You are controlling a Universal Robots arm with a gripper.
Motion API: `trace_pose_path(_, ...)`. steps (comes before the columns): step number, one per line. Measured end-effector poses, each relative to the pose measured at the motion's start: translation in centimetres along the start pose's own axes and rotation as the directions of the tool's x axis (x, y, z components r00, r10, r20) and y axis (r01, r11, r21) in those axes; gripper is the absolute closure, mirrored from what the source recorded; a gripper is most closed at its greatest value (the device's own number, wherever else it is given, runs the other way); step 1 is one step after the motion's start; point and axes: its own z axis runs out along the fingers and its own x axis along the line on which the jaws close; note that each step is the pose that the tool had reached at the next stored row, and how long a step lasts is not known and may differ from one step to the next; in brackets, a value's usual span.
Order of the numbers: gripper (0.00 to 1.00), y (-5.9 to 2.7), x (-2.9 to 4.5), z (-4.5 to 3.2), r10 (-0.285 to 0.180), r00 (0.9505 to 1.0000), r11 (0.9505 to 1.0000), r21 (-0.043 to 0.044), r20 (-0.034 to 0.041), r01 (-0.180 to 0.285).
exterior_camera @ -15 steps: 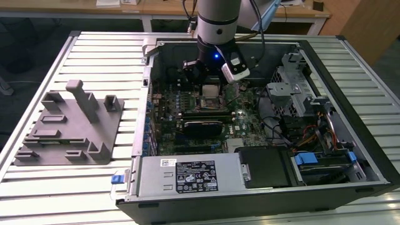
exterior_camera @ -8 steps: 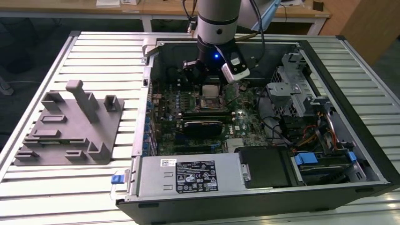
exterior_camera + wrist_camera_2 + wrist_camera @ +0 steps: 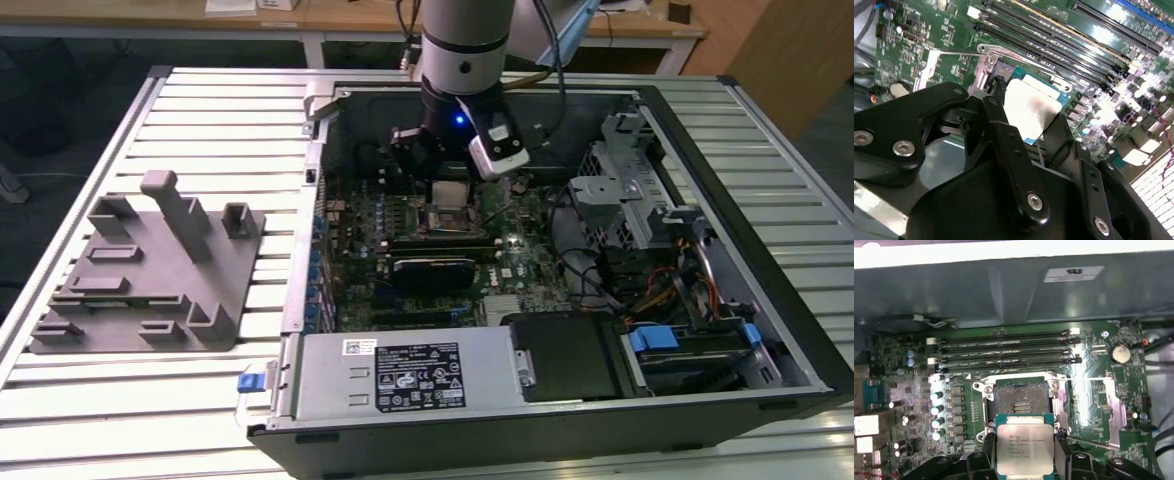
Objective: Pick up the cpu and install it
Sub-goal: 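Place the cpu into insertion slot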
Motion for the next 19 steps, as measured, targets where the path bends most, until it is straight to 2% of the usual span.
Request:
trace_pose_path(3,0.46,0.00,0.00,0.01,0.054,0.9985,0.9986,0.0013,0.0028,-0.054)
trace_pose_path(5,0.46,0.00,0.00,0.02,0.091,0.9958,0.9958,0.0022,0.0047,-0.091)
trace_pose_path(10,0.46,0.00,0.00,0.05,0.180,0.9836,0.9836,0.0039,0.0096,-0.180)
trace_pose_path(15,0.46,-0.01,0.01,0.08,0.269,0.9630,0.9630,0.0052,0.0147,-0.269)
trace_pose_path(19,0.46,-0.01,0.00,0.10,0.338,0.9411,0.9412,0.0059,0.0188,-0.338)
